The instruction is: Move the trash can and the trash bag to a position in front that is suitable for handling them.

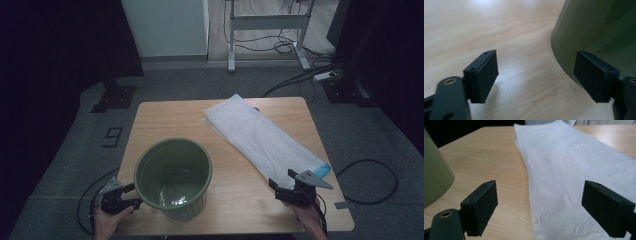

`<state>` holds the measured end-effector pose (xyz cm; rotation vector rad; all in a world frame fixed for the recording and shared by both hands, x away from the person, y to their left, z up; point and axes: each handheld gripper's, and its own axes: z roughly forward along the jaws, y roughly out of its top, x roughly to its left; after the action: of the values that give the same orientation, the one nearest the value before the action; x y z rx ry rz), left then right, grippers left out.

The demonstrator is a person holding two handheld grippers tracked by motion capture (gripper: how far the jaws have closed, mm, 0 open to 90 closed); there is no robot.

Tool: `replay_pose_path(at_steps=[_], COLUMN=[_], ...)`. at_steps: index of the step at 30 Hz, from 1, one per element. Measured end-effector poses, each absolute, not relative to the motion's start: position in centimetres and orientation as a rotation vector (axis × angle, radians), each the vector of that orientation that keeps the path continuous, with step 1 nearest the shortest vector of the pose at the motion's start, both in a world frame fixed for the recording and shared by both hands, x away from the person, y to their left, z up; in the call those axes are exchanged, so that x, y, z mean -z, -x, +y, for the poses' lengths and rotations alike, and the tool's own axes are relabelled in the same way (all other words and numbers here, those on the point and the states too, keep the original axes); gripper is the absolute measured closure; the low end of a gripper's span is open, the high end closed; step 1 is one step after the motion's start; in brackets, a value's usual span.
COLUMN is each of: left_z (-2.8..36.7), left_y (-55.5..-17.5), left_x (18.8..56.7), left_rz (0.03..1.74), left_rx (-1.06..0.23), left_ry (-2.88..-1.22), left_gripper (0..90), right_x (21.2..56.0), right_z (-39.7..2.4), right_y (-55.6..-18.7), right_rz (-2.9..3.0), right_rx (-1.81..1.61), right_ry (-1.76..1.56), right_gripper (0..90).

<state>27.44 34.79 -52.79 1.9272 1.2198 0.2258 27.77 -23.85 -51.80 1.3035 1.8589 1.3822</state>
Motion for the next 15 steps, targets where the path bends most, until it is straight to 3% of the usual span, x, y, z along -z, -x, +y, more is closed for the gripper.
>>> replay_pose_path(at_steps=[1,2,4,8,11,12,13,15], left_z=[34.79,34.8,34.71,34.68,34.6,34.46,34.32,34.07], left_y=[-27.44,-27.81,-27.94,-28.0,-27.8,-27.7,-27.65,-27.58], left_x=[52.79,53.37,53.66,53.58,53.66,53.69,53.71,53.71], left_rz=[1.22,1.218,1.218,1.26,1.246,1.247,1.249,1.261], left_rx=[-0.226,-0.074,-0.037,-0.033,-0.053,-0.074,-0.095,-0.152], left_ry=[-1.927,-1.982,-1.993,-1.967,-1.971,-1.974,-1.987,-2.01], left_gripper=[17.3,17.5,16.4,16.4,21.8,21.1,13.3,12.6], right_x=[51.8,51.7,51.7,51.44,51.41,51.47,51.7,51.89], right_z=[-23.85,-24.15,-24.25,-24.47,-24.48,-24.49,-24.53,-24.57], right_y=[-27.77,-27.64,-27.58,-27.11,-26.97,-26.95,-27.02,-27.14], right_rz=[1.859,1.836,1.834,1.796,1.791,1.793,1.803,1.808], right_rx=[-1.382,-1.386,-1.384,-1.393,-1.391,-1.387,-1.373,-1.359], right_ry=[-1.304,-1.311,-1.314,-1.311,-1.309,-1.308,-1.308,-1.309], right_gripper=[13.0,13.1,13.1,13.3,13.4,13.4,13.4,13.4])
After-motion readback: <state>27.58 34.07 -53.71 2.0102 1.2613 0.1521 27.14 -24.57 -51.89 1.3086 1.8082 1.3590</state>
